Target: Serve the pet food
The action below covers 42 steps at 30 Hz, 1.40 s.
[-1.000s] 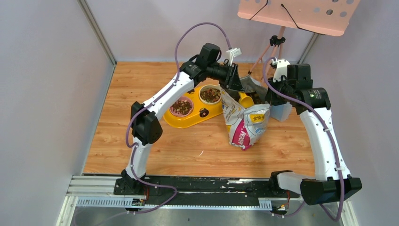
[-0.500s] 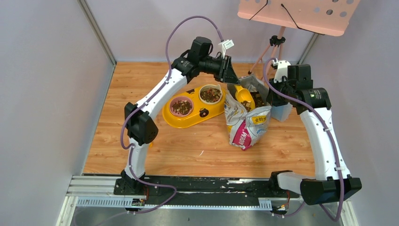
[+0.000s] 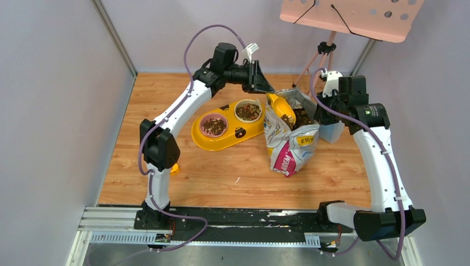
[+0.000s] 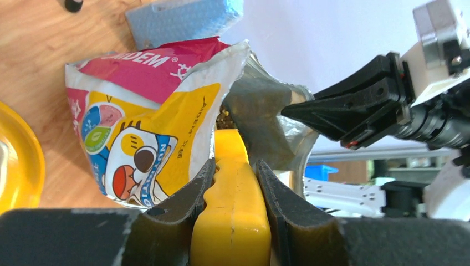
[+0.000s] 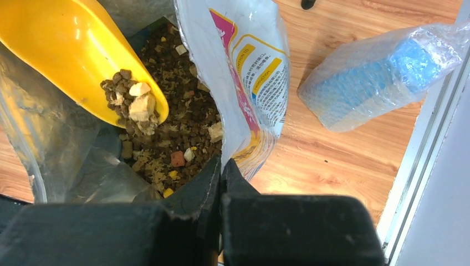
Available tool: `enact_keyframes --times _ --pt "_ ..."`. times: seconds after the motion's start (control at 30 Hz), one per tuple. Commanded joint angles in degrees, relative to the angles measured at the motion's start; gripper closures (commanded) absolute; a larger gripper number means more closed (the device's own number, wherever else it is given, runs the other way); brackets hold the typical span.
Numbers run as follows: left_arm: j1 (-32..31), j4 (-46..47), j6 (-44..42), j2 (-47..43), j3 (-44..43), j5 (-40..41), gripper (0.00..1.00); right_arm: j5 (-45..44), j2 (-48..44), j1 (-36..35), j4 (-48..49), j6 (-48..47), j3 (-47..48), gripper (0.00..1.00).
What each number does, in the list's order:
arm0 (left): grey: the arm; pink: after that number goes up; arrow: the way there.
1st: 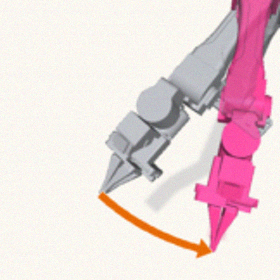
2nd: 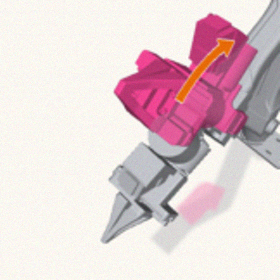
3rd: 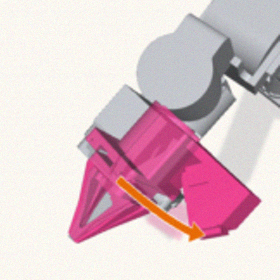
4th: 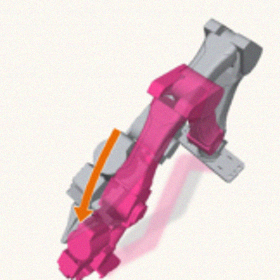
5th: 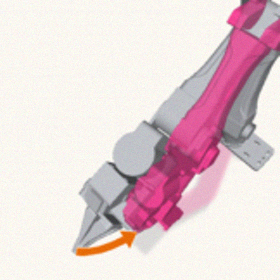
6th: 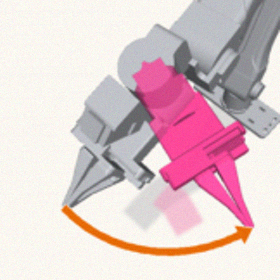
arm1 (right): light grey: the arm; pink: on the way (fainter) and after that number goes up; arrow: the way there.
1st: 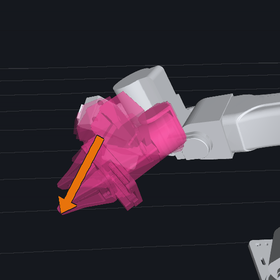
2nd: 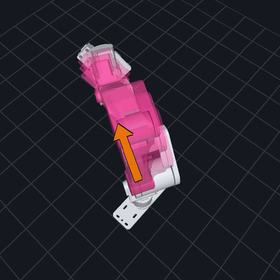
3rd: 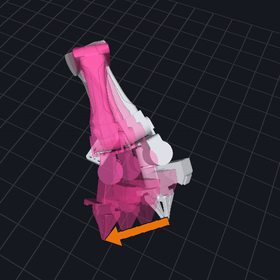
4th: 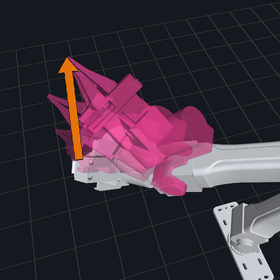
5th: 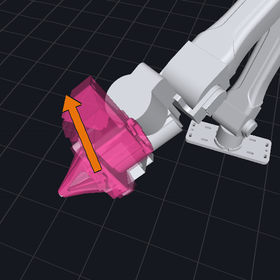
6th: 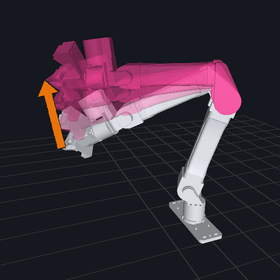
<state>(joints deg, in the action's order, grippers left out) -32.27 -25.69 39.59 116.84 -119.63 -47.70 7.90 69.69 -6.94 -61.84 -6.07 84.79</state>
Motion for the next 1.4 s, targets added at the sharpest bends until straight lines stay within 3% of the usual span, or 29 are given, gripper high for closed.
enact_keyframes --times 0.0,0.37,0.63,0.87,1.07,1.37 --pt "1.3 8.6 15.2 -3.2 4.0 -1.3 1.0 -1.4 0.2 -0.2 2.9 -0.9 3.6 1.0" --pt "4.0 23.3 37.6 -2.8 12.4 -9.2 1.0 -4.6 0.7 -0.1 1.6 -3.1 3.1 1.0" --pt "5.1 27.8 42.7 -2.3 12.1 -11.8 1.0 -5.2 2.0 -0.2 1.4 -4.0 3.8 1.0" --pt "13.3 20.5 40.7 -6.4 9.8 -17.2 1.0 -7.3 1.4 -0.2 -0.6 -6.7 5.5 1.0" --pt "9.3 25.3 44.3 1.8 6.1 -16.8 1.0 -7.8 3.8 -0.2 -1.1 -8.9 6.7 1.0" --pt "10.7 29.2 46.0 0.9 3.9 -18.2 1.0 -9.0 4.0 -0.1 -1.0 -9.3 5.8 1.0"
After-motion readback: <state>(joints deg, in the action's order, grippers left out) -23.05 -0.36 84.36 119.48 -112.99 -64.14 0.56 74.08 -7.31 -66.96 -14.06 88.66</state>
